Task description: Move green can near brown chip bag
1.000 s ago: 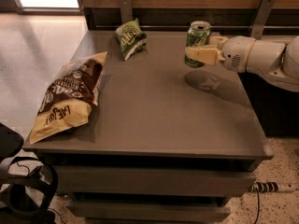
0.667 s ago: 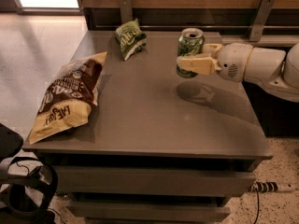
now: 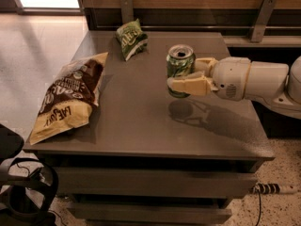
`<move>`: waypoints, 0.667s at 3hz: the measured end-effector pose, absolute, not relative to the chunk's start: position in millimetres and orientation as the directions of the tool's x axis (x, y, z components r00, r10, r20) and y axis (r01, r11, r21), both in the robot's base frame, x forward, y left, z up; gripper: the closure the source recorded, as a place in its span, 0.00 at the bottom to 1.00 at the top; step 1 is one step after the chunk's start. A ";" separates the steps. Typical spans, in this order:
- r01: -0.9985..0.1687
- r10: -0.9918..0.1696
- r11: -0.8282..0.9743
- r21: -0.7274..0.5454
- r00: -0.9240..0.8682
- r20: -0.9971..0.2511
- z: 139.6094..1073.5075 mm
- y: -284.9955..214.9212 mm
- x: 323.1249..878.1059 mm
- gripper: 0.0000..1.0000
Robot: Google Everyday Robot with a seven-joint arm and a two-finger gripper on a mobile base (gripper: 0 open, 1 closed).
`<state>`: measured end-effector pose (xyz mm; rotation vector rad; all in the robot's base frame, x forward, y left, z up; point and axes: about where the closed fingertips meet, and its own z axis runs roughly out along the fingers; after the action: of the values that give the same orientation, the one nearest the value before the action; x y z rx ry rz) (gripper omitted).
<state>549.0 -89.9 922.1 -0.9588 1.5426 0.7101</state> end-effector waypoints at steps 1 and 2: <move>-0.941 -0.148 0.336 -0.030 -0.021 -0.989 909.2 -47.4 518.7 1.00; -0.968 -0.123 0.250 0.019 -0.051 -0.991 902.4 -24.5 504.7 1.00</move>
Offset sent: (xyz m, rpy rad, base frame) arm -0.0609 0.0874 -0.0285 0.1254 0.1092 0.3596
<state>504.7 -24.5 902.4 -1.0942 1.4379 0.9817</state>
